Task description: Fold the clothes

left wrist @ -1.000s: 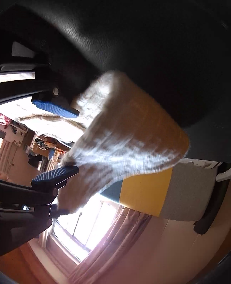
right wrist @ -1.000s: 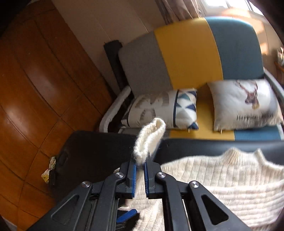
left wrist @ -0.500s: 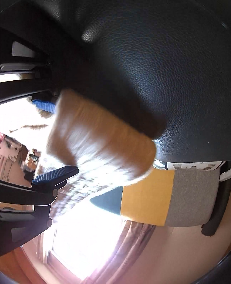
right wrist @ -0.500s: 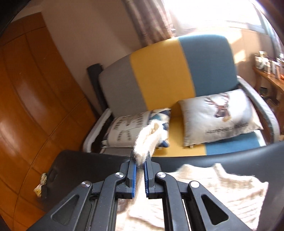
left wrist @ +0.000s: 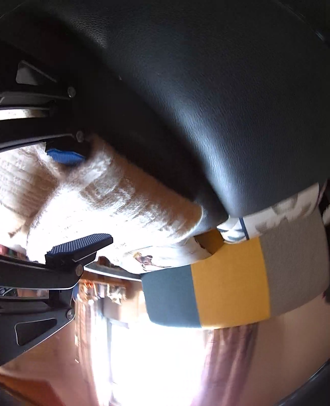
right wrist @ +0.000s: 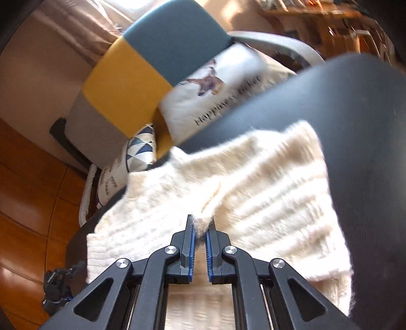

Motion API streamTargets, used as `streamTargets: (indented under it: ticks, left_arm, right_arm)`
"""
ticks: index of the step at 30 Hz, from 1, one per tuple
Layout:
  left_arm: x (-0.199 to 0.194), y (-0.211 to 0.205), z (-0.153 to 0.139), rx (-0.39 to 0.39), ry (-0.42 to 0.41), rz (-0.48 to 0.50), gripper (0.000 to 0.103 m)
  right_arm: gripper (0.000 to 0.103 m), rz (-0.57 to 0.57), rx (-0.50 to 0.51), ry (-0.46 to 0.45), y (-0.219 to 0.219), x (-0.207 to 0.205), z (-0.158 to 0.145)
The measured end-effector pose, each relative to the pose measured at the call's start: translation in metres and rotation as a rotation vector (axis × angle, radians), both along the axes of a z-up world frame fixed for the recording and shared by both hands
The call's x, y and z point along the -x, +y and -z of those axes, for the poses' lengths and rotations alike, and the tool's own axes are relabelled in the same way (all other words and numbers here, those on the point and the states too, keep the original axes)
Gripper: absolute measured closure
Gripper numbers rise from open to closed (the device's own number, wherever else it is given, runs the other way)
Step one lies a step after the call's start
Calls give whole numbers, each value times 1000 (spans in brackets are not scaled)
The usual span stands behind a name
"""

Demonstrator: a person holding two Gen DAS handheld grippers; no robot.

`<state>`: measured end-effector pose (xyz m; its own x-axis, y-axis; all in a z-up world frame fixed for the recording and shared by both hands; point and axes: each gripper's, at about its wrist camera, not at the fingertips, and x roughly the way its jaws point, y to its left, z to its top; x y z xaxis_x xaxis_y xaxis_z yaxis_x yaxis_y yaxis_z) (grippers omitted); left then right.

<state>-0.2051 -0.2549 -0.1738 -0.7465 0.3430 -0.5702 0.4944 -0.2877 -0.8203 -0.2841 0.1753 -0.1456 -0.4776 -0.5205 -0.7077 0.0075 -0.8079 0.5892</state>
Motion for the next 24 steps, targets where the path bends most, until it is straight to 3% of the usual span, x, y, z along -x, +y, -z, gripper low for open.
streamTargets:
  ticks: [6, 9, 16, 19, 22, 24]
  left_arm:
    - [13, 11, -18, 102, 36, 80, 57]
    - [-13, 7, -3, 140, 3, 127, 57]
    - [-24, 13, 5, 189, -43, 167, 63]
    - [-29, 7, 8, 120, -24, 184, 64]
    - [-43, -8, 10, 23, 7, 173, 63]
    - [-56, -20, 9, -21, 27, 149, 62]
  right_arm:
    - [97, 39, 57, 44, 28, -16, 11]
    - [97, 60, 34, 39, 35, -21, 14]
    - [97, 106, 19, -2, 47, -26, 39]
    - [98, 115, -22, 4, 47, -29, 35]
    - [81, 100, -10, 5, 50, -31, 25]
    - [79, 115, -99, 60, 50, -39, 6]
